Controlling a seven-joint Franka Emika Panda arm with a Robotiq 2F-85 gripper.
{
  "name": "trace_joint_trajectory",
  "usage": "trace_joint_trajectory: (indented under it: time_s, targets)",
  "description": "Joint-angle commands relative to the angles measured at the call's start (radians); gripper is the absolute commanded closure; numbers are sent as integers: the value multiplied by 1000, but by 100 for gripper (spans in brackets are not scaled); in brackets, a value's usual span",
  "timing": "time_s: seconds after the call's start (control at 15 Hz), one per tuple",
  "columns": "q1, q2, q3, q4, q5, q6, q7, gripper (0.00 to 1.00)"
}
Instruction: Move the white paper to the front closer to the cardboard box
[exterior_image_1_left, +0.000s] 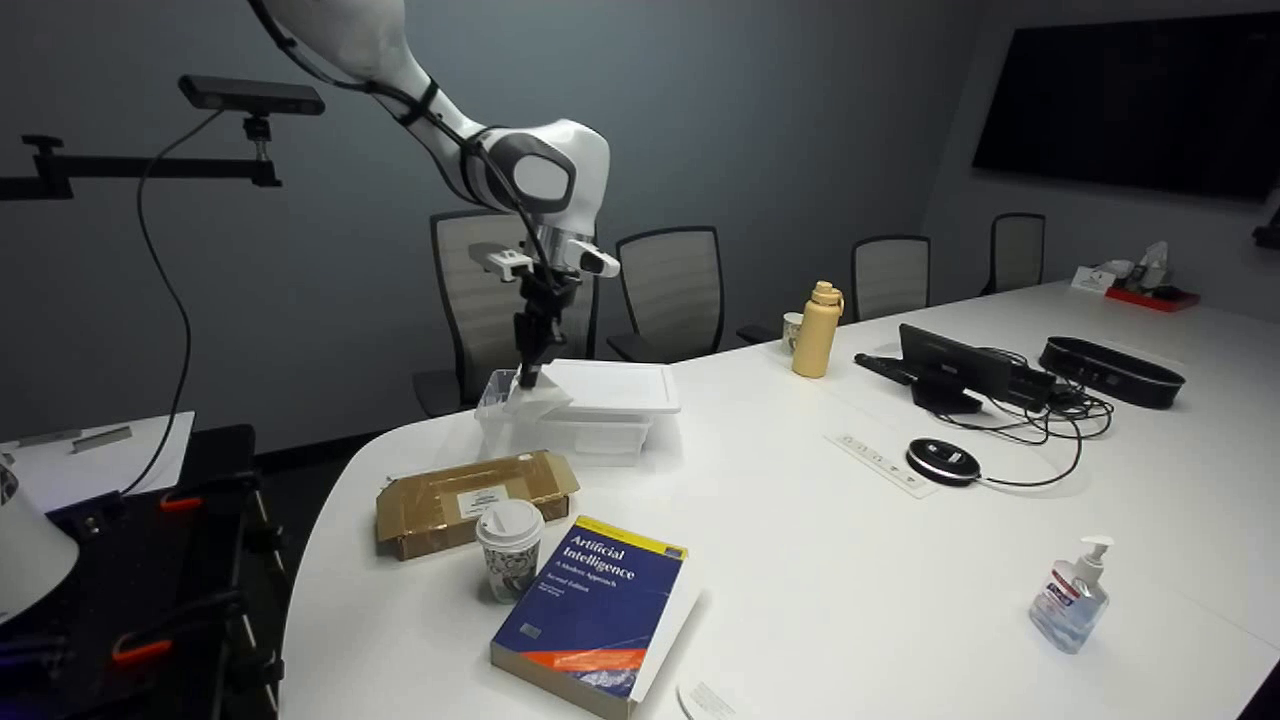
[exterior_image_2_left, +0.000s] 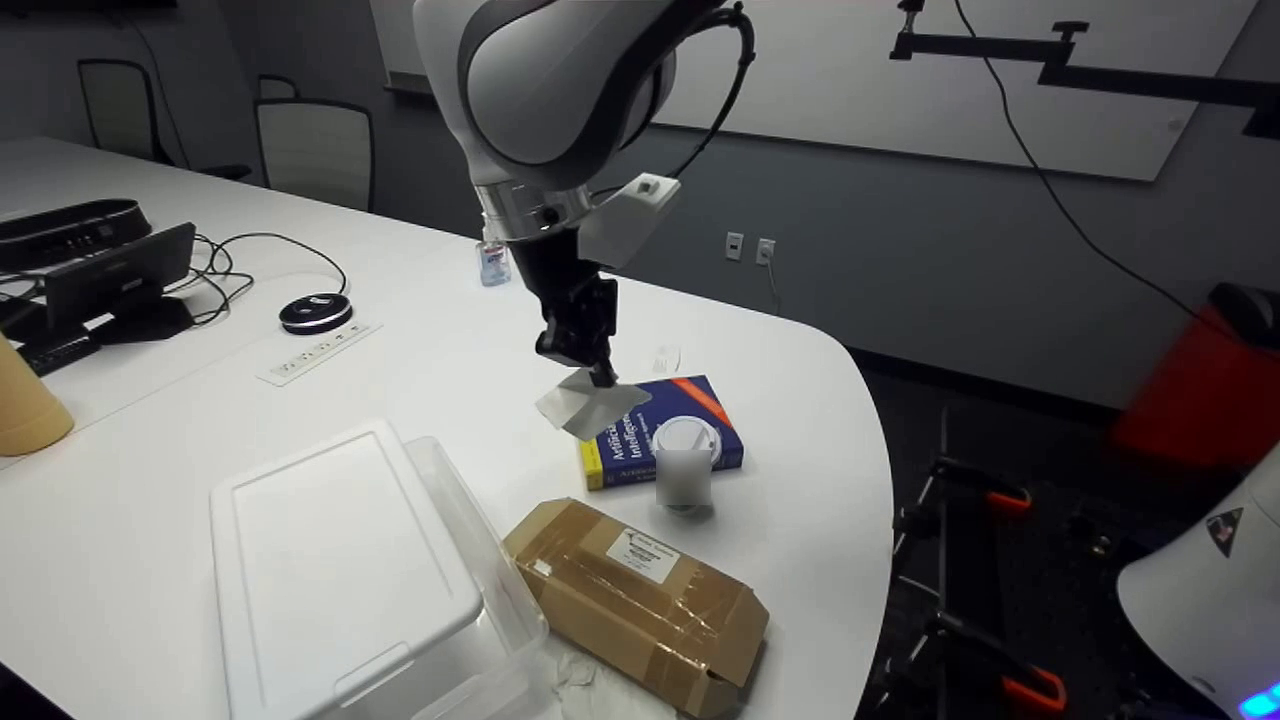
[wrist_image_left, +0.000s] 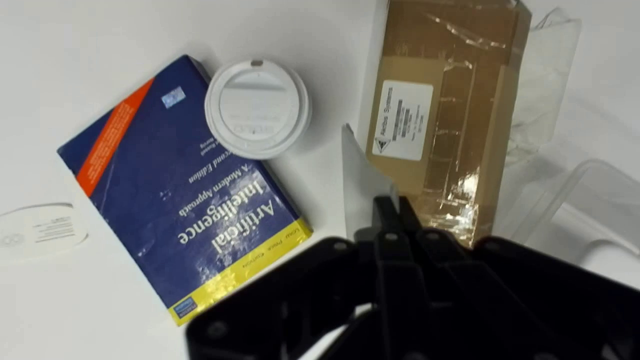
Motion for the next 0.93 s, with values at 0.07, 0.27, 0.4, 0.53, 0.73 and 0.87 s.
trace_joint_trajectory:
  time_s: [0.07, 0.27, 0.4, 0.53, 0.73, 0.87]
  targets:
    - [21, -225, 36, -282, 18, 28, 16, 100]
    - [29, -275, 79, -376, 80, 41, -6, 100]
    - [40, -289, 106, -424, 117, 76, -8, 100]
    - [53, -276, 126, -456, 144, 134, -9, 100]
    - [66, -231, 155, -487, 199, 253, -33, 100]
    - [75, -193, 172, -499, 227, 333, -44, 100]
